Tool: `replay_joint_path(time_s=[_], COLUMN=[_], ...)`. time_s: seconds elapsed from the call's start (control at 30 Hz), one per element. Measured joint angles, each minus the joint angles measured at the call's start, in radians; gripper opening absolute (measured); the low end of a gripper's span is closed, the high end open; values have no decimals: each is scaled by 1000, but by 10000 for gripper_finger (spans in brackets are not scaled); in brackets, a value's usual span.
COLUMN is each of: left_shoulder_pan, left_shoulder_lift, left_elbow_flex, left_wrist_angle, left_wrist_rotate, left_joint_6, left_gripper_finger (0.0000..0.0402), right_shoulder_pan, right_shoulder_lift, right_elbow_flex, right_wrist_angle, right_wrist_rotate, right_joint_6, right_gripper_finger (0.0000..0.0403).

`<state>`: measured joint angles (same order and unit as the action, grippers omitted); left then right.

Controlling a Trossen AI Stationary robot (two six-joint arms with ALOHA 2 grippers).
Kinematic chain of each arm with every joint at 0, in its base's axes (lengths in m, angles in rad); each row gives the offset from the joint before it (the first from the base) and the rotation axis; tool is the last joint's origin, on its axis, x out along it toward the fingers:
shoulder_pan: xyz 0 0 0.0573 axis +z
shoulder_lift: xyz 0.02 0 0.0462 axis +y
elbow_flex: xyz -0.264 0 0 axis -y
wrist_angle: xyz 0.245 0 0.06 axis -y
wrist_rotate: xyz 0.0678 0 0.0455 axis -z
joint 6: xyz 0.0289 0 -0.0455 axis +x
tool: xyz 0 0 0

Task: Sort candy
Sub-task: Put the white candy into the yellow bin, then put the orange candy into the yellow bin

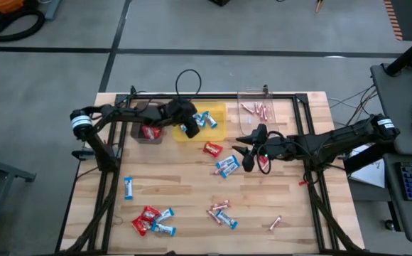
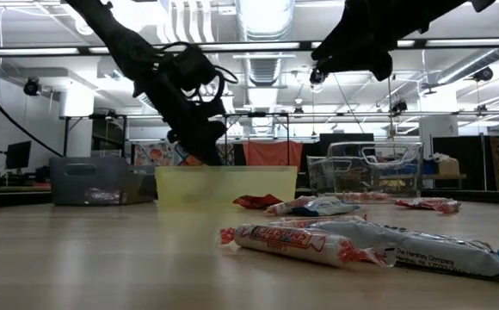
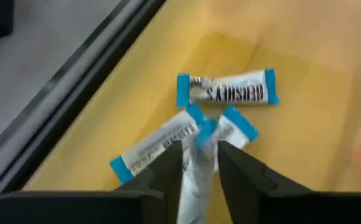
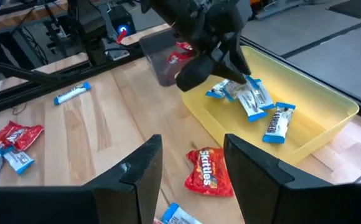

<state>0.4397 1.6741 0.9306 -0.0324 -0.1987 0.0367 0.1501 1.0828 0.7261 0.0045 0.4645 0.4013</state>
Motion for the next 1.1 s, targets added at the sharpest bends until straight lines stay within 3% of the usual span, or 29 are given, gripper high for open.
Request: replay_joint_path(time_s=[0.13, 0.27, 0.47, 0.7, 0.93, 1.1], left_shoulder_pan=[-2, -21, -86, -151, -221, -269], left_shoulder_lift=[-1, -7, -25, -58, -159, -221], left_elbow_flex=[26, 45, 53, 52, 50, 49], left_wrist_angle=[4, 3, 2, 5, -87, -123], left_wrist_rotate=[1, 67, 92, 93, 96, 208], left_joint_6=[4, 16, 17, 18, 18, 38], left_gripper_finger=[131, 160, 164, 162, 162, 162], right_shoulder_pan=[0, -7, -21, -45, -43, -45], right_shoulder_lift=[0, 0, 36, 147, 211, 205], right_elbow_flex=[-5, -14, -22, 41, 114, 146], right_wrist_angle=[-4, -8, -10, -19, -381, -642], right_wrist_rotate=[8, 9, 5, -151, -237, -232], right_joint_6=[24, 79, 198, 299, 452, 527], right_gripper_finger=[166, 166, 167, 164, 148, 138])
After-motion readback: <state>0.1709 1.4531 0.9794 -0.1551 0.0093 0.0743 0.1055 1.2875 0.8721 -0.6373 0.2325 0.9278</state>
